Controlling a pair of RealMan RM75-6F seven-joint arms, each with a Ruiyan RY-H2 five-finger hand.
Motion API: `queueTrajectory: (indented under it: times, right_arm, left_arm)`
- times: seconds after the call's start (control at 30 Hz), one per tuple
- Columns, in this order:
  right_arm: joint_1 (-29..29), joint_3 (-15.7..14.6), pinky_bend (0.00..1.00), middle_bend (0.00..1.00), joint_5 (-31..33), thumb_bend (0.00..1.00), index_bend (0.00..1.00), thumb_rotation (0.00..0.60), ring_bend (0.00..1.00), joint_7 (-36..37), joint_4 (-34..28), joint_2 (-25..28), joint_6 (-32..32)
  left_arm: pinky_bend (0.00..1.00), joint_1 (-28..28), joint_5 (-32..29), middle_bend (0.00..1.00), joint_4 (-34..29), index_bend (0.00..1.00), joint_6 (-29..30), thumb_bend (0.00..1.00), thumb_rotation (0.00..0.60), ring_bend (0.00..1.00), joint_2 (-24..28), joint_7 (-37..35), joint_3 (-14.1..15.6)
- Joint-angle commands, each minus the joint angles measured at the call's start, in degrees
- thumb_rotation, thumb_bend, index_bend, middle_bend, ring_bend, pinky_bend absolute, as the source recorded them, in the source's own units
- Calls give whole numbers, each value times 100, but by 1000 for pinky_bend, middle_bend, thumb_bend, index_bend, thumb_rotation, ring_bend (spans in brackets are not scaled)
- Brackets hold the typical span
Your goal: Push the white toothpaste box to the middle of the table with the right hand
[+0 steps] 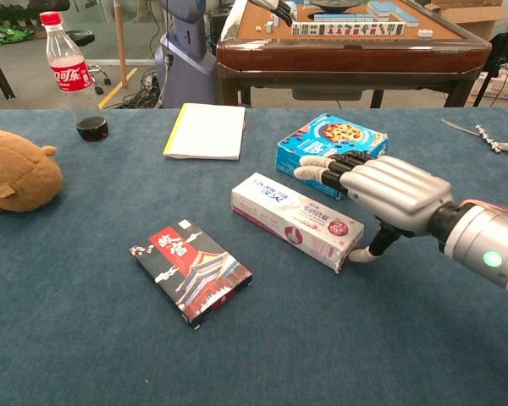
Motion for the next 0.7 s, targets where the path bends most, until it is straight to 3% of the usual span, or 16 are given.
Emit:
queueTrajectory:
  times: [0.03, 0.4, 0.7]
  right_arm:
    - [55, 37, 65, 0, 52, 0, 0, 600, 0, -1, 50, -65, -39]
    - [218, 71, 65, 0, 190, 0, 0, 600, 0, 84, 171, -188, -146]
    - [-187, -255, 65, 4, 154, 0, 0, 600, 0, -309, -827, 646, 244]
  left_arm:
    - [642, 8, 5, 833, -10, 528, 16, 178, 600, 630, 10, -7, -2]
    - [642, 17, -6, 833, -5, 528, 9, 178, 600, 630, 37, -54, -12]
    - [642, 12, 17, 834, -14, 528, -2, 178, 600, 630, 13, 12, -1]
